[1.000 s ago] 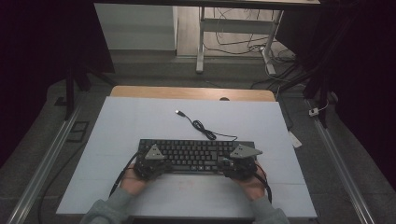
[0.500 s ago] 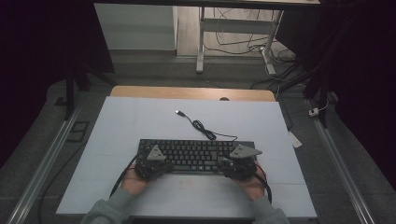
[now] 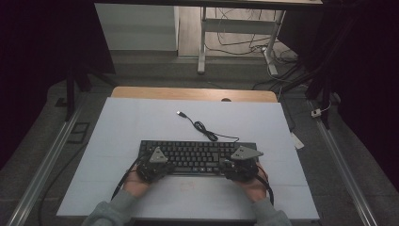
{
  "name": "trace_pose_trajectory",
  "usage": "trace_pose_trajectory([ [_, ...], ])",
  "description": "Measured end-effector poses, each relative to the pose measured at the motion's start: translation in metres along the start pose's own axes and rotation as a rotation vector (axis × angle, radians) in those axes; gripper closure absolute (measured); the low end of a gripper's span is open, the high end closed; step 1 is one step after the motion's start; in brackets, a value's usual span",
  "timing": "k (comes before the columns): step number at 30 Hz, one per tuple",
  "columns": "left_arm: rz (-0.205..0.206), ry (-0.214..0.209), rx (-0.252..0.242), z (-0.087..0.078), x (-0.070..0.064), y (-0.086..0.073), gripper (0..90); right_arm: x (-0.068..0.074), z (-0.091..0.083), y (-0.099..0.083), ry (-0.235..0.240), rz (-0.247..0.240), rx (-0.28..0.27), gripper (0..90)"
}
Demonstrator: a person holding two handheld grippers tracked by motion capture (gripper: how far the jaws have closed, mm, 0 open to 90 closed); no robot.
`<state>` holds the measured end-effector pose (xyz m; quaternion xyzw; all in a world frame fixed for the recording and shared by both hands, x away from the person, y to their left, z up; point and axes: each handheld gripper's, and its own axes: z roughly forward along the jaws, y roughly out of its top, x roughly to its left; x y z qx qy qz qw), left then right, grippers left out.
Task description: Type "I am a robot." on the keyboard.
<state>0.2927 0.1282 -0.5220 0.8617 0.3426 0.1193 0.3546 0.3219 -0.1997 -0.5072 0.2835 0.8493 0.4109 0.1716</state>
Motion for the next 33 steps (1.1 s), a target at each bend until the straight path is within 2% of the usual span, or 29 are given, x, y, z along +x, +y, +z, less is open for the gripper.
trace_pose_trajectory([
  [6, -0.032, -0.003, -0.067, -0.013, 0.005, 0.001, 87.7, -0.001, 0.0, 0.0, -0.002, 0.001, 0.001, 48.6],
  [8, -0.041, -0.006, -0.084, -0.017, 0.006, 0.0, 83.7, -0.001, -0.001, 0.0, -0.005, -0.002, 0.004, 48.5],
  [11, -0.061, -0.002, -0.103, -0.021, 0.01, 0.0, 73.3, -0.001, -0.001, 0.0, -0.011, -0.003, 0.008, 48.5],
  [15, -0.092, 0.018, -0.115, -0.025, 0.014, -0.002, 59.7, -0.001, -0.001, -0.001, -0.011, 0.0, 0.01, 48.5],
  [21, -0.129, 0.035, -0.128, -0.032, 0.022, -0.005, 48.0, -0.002, -0.001, -0.002, -0.003, 0.004, 0.003, 48.4],
  [26, -0.146, 0.049, -0.134, -0.036, 0.026, -0.006, 43.5, -0.002, -0.001, -0.002, -0.004, 0.002, 0.002, 48.4],
  [33, -0.15, 0.064, -0.129, -0.037, 0.028, -0.006, 40.8, -0.002, 0.0, -0.002, -0.005, 0.001, 0.007, 48.4],
])
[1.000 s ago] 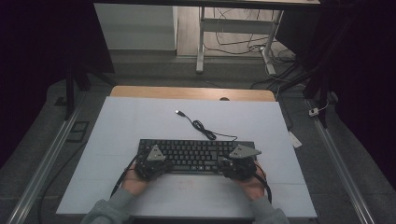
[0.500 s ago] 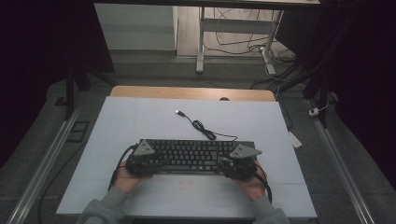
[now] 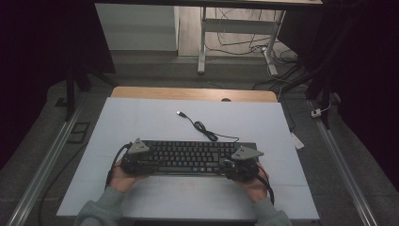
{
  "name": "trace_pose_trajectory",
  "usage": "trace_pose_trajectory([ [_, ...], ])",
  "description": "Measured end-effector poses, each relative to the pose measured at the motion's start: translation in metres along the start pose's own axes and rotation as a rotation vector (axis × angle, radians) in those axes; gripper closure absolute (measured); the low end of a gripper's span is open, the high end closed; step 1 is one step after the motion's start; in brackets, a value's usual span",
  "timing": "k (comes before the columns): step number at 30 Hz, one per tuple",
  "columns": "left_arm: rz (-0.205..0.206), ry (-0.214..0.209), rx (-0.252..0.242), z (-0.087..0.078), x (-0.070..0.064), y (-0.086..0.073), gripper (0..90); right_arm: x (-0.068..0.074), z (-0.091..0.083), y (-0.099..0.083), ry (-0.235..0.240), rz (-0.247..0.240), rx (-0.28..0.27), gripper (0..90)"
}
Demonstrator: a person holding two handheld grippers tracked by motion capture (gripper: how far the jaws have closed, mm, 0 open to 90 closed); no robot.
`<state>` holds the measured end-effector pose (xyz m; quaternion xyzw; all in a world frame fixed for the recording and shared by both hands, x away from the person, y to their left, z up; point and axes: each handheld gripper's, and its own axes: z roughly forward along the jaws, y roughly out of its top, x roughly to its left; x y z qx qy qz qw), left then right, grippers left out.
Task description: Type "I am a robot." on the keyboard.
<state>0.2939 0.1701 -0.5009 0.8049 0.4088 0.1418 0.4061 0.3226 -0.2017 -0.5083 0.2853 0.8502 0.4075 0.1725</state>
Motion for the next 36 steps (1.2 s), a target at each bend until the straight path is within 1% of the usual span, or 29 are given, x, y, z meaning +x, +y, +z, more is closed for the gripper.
trace_pose_trajectory([
  [10, -0.005, 0.016, 0.0, -0.002, 0.003, 0.0, 39.5, 0.0, 0.0, 0.0, -0.009, -0.009, 0.007, 48.3],
  [18, -0.012, 0.028, -0.003, -0.004, 0.006, 0.0, 39.3, 0.001, 0.0, 0.0, -0.006, -0.009, 0.003, 48.2],
  [23, -0.025, 0.04, -0.005, -0.005, 0.01, 0.0, 39.3, 0.001, 0.0, 0.001, -0.007, -0.01, 0.001, 48.2],
  [32, -0.039, 0.063, 0.013, -0.004, 0.015, -0.002, 39.4, 0.001, 0.0, 0.0, -0.013, -0.008, -0.001, 48.1],
  [36, -0.053, 0.077, 0.019, -0.003, 0.018, -0.003, 39.7, 0.001, 0.0, 0.0, -0.013, -0.009, -0.001, 48.1],
])
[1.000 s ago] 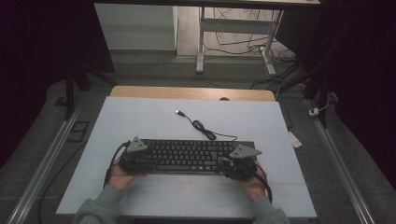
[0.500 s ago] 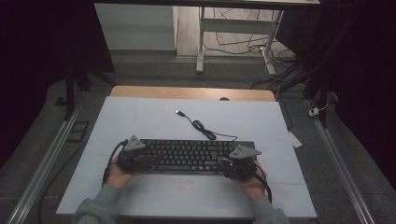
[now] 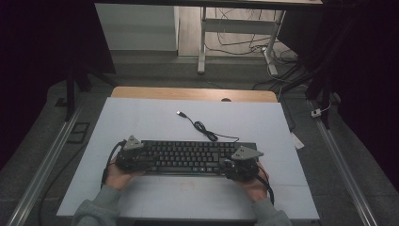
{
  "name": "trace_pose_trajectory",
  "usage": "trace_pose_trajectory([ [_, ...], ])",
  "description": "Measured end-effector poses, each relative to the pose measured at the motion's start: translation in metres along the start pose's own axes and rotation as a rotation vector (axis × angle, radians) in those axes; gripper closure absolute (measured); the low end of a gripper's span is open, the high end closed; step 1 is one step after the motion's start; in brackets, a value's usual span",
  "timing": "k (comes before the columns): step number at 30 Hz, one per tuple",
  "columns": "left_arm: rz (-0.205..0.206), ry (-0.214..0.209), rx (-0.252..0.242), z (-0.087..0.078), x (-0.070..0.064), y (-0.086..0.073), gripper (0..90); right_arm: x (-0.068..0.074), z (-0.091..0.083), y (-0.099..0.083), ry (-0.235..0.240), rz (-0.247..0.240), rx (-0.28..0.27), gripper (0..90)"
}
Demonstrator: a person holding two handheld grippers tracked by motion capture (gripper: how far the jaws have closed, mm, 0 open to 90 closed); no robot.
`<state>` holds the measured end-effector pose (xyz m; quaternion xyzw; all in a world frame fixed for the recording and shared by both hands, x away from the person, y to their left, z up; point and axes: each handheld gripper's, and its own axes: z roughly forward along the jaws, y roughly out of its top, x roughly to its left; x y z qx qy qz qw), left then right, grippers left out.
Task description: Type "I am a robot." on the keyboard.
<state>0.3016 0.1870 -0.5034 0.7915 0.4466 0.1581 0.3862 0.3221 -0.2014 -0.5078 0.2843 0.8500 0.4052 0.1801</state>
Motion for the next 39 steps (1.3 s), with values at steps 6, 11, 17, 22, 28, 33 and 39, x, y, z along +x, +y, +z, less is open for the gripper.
trace_pose_trajectory([
  [6, -0.015, 0.013, 0.006, 0.001, 0.004, -0.002, 41.5, 0.0, 0.0, 0.0, -0.001, -0.002, 0.002, 48.1],
  [11, -0.019, 0.011, 0.008, 0.002, 0.006, -0.003, 47.5, 0.0, 0.001, 0.0, 0.0, -0.001, 0.003, 48.1],
  [17, -0.014, 0.009, 0.014, 0.003, 0.007, -0.004, 57.9, 0.0, 0.001, 0.0, -0.001, -0.001, 0.004, 48.1],
  [22, -0.012, 0.007, 0.024, 0.005, 0.008, -0.005, 68.3, 0.0, 0.001, 0.0, -0.004, -0.006, 0.009, 48.0],
  [28, 0.004, 0.007, 0.043, 0.008, 0.008, -0.006, 85.1, 0.0, 0.001, 0.0, -0.005, -0.005, 0.01, 48.0],
  [33, 0.011, 0.004, 0.066, 0.012, 0.007, -0.006, 88.6, 0.0, 0.001, 0.0, -0.007, -0.006, 0.01, 48.0],
  [39, 0.016, 0.012, 0.085, 0.016, 0.007, -0.007, 88.7, 0.0, 0.001, 0.0, -0.008, -0.006, 0.011, 48.0],
])
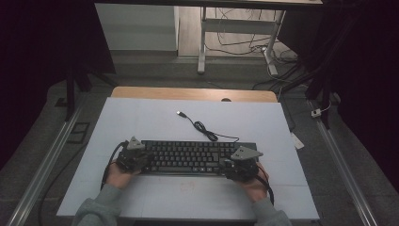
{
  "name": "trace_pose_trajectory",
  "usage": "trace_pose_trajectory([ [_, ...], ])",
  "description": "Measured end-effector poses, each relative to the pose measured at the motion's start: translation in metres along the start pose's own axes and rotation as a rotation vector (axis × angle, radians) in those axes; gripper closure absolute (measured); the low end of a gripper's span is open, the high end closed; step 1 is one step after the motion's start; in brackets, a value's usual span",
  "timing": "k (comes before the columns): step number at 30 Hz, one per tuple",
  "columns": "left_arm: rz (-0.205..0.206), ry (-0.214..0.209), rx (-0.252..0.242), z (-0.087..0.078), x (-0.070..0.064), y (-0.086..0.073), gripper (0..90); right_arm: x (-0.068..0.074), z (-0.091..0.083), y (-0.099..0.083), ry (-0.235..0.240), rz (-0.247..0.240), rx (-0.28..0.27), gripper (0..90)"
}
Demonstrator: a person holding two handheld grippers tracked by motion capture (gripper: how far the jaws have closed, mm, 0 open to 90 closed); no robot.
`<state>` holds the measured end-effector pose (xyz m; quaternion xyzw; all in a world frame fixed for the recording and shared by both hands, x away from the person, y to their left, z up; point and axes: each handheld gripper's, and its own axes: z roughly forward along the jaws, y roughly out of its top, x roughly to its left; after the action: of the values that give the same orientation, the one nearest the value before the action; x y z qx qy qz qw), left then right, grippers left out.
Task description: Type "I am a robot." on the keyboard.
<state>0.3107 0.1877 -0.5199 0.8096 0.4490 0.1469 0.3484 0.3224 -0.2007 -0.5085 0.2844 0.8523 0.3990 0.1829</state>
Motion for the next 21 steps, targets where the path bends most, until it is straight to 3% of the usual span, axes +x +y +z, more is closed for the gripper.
trace_pose_trajectory([
  [21, -0.003, 0.014, 0.01, 0.0044, 0.0007, -0.0021, 88.6, -0.0001, 0.0003, 0.0, -0.004, -0.001, 0.0, 48.0],
])
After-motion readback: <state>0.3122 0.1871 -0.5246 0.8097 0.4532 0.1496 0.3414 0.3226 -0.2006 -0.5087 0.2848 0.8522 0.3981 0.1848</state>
